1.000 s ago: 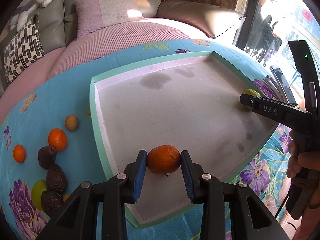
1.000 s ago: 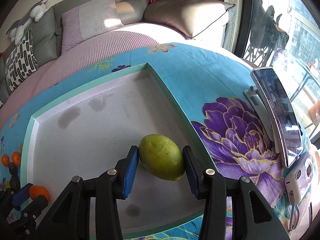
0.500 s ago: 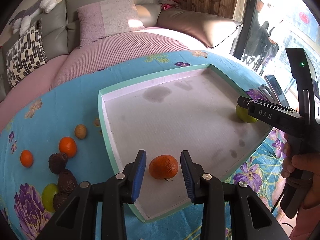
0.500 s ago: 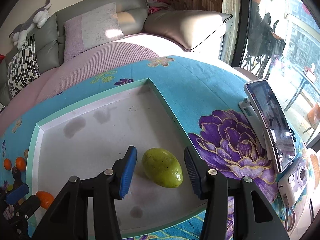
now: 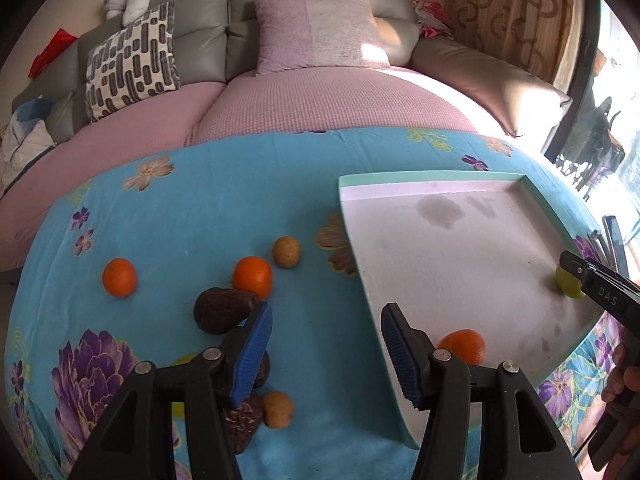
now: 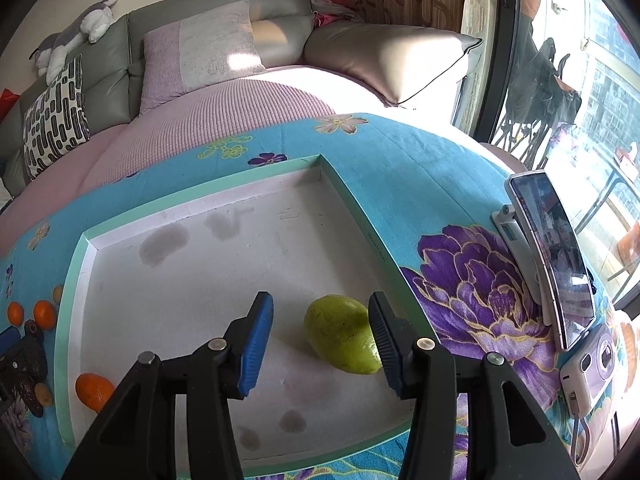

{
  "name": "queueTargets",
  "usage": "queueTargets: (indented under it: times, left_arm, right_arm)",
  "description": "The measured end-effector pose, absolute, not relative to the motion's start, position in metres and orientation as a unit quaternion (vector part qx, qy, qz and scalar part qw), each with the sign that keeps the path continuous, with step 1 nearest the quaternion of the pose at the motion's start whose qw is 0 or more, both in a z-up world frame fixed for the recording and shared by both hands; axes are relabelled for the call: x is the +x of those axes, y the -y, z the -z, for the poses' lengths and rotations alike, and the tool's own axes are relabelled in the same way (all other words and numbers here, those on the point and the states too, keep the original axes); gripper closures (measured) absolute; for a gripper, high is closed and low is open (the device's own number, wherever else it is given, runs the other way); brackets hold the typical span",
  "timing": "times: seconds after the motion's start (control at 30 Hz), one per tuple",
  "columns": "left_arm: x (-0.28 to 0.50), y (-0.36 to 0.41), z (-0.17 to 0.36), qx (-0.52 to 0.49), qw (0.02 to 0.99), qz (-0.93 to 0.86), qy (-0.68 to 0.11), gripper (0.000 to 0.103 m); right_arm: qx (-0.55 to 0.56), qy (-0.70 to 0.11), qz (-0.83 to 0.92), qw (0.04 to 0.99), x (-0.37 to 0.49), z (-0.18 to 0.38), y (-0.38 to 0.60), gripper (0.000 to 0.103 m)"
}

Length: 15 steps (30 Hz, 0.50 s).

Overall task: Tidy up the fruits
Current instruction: 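Carry the mango with the right gripper into the tray while the left gripper lowers the orange there, then open the right gripper to release the mango in the tray and withdraw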

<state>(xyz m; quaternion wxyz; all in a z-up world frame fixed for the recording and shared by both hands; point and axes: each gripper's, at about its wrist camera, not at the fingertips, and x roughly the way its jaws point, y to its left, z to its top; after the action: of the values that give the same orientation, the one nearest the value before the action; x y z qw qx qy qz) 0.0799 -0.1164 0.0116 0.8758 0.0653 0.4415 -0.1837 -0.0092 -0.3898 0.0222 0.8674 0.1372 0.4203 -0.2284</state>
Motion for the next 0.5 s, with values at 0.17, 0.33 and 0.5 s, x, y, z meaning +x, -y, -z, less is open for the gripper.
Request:
queueTargets:
  times: [0.17,0.33,0.5]
  left_arm:
    - [0.096,0.072,-0.008,0.029,0.885,0.123,-0.447,0.042]
    - [0.104,0.039,-0.003,0.004,0.891,0.066,-0.449,0.016]
    - [0.107,0.022,0.003,0.002,0.892,0.036,-0.452,0.01]
  right_arm:
    - [0.13,-0.414,0.218,0.874,-0.007,-0.026,0.382,0.052]
    - [0.123,-0.413,0.213,0.877,-0.004,-0.026,0.374,0.029]
    - [0.109,-0.41,0.2,0.883,0.001,-0.025,0.365,0.02]
